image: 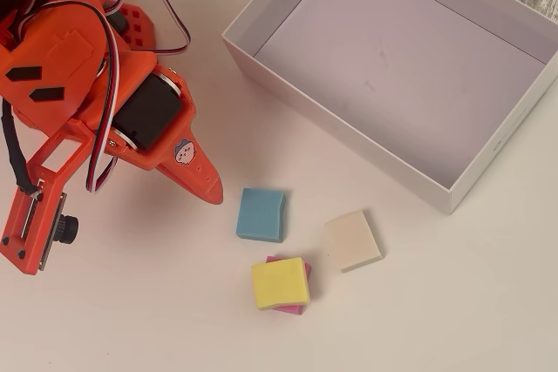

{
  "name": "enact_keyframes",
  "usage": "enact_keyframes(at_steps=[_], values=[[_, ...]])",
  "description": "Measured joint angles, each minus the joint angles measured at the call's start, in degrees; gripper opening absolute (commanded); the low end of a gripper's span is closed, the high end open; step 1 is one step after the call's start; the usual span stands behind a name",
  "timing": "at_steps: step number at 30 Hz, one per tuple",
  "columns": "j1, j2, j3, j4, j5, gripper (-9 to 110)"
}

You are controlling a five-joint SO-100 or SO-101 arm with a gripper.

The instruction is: Grasp the yellow cuboid and put it in the bin.

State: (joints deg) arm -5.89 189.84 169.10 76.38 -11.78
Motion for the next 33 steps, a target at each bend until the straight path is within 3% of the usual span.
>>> enact_keyframes(at_steps=[23, 29, 33], values=[[-1.2, 0.0, 0.0, 0.0, -0.8, -7], [-0.4, -1.5, 0.0, -0.7, -0.8, 23], [2.3, -10.2, -4.7, -7.6, -0.8, 30]])
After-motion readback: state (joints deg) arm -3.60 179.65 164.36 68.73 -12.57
